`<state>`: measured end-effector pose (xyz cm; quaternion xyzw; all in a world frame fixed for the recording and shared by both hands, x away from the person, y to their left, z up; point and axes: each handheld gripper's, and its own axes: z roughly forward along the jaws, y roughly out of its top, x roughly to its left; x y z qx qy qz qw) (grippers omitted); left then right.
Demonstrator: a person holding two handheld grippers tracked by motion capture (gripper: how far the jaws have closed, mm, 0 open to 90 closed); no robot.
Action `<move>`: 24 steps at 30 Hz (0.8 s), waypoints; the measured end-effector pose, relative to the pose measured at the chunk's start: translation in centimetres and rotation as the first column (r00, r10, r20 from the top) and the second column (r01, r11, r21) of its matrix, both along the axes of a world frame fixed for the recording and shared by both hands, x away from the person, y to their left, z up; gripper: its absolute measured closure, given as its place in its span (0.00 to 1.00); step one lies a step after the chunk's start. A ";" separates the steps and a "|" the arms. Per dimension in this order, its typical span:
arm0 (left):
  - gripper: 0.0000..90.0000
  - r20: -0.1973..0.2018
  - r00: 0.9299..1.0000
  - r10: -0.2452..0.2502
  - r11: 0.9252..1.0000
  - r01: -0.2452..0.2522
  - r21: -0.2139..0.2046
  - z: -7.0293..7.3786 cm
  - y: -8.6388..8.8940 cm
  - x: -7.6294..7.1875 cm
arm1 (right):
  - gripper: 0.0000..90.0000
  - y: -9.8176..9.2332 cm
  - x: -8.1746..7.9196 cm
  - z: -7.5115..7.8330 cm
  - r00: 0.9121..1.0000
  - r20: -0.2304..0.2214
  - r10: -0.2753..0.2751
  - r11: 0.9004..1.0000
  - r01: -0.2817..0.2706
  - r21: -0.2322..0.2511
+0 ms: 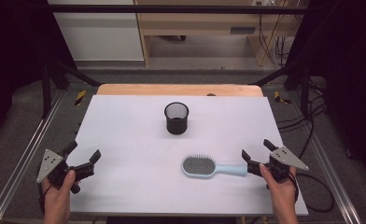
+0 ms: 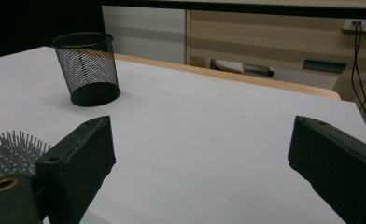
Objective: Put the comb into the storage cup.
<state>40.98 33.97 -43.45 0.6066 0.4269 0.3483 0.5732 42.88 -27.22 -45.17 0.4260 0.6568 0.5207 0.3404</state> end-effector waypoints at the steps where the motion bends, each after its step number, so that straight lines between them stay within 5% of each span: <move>1: 0.03 0.001 1.000 0.005 1.000 -0.005 -0.007 0.0 0.1 0.1 | 0.08 0.0 0.0 0.0 1.000 -0.007 -0.005 1.000 0.005 0.001; 24: 0.03 0.015 1.000 -0.001 1.000 0.001 0.023 0.0 -0.2 0.2 | 0.03 -0.3 -0.5 0.8 0.995 -0.040 -0.096 0.992 0.098 0.076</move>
